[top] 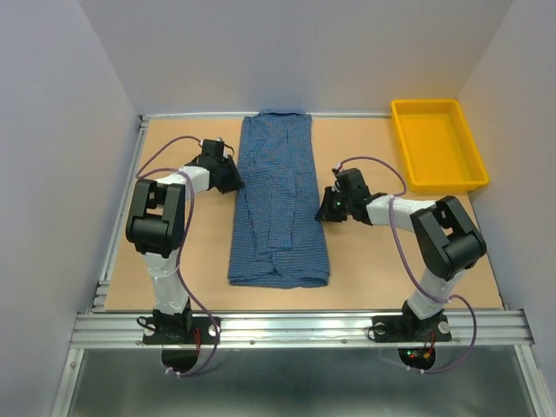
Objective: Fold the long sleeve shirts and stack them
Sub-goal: Fold the shirt
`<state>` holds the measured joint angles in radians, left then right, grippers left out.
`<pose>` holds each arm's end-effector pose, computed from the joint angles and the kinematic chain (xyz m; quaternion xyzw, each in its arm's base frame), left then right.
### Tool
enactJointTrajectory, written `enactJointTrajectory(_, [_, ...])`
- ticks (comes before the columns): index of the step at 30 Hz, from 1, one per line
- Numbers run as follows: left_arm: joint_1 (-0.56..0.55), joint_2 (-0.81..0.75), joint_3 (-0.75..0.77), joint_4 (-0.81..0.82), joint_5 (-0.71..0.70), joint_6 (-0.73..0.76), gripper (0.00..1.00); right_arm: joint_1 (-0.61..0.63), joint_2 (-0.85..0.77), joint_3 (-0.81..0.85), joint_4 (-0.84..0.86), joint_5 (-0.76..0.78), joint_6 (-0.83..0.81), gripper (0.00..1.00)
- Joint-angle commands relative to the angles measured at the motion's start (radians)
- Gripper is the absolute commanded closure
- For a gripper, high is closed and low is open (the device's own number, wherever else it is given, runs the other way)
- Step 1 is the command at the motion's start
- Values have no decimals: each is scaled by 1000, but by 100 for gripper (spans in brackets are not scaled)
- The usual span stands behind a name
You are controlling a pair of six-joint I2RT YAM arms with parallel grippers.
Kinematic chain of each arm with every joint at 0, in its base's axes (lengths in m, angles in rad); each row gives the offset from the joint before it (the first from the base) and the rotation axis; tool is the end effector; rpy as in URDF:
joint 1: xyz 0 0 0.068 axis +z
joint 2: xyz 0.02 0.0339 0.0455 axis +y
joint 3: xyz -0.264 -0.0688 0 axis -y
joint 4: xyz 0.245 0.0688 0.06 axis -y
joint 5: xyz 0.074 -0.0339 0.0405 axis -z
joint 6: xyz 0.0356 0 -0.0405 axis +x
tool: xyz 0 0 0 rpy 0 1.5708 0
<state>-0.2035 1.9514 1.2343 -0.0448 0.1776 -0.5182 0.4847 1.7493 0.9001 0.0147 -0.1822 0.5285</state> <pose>0.4111 -0.0913 0.1675 -0.1090 0.9099 -0.2147 0.3379 0.3040 0.1674 0.1482 -0.0124 0.9296 0.2481 0.2722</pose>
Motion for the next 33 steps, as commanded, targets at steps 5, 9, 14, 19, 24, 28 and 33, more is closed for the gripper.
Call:
enactJointTrajectory(5, [-30, -37, -99, 14, 83, -91, 57, -150, -37, 9, -87, 0, -131, 85])
enactJointTrajectory(9, [-30, -118, -134, 23, 79, -92, 38, -150, -83, 16, -130, -45, -116, 72])
enactJointTrajectory(14, [-33, -333, -277, 3, 88, -98, 13, -150, -264, -41, -196, -46, -53, 38])
enactJointTrajectory(19, [-92, -613, -514, -38, 128, -127, 9, -149, -419, -160, -278, -100, 16, 32])
enactJointTrajectory(24, [-181, -810, -732, -35, 187, -223, 8, -150, -556, -294, -326, -137, 110, 32])
enactJointTrajectory(28, [-220, -894, -828, -26, 183, -276, 8, -150, -642, -377, -377, -100, 146, 32])
enactJointTrajectory(33, [-270, -892, -898, 3, 204, -312, 8, -150, -674, -444, -384, -102, 168, 33])
